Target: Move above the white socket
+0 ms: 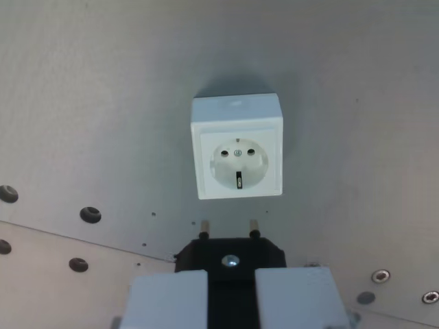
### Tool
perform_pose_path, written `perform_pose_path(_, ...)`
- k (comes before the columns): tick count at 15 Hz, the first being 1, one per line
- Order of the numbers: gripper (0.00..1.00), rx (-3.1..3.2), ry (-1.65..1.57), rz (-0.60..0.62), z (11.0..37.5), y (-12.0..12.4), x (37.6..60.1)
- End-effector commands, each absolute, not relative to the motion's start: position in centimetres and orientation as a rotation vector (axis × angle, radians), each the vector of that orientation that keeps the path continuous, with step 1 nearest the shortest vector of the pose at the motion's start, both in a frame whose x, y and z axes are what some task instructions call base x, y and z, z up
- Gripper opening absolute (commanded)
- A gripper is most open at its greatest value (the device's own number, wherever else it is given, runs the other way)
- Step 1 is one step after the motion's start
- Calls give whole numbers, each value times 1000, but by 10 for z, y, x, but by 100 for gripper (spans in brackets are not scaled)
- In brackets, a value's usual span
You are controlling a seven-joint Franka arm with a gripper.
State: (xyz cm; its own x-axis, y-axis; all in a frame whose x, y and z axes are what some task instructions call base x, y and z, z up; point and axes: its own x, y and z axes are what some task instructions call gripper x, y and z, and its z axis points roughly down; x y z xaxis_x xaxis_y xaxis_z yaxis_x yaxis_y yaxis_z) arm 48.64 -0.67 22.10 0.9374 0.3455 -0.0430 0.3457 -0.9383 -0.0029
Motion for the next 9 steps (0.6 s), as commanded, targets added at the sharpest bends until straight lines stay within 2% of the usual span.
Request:
perform_pose_path(1,0,3068,608,60,207,-14,481)
perform_pose_path(9,0,3058,630,56,170,-20,470)
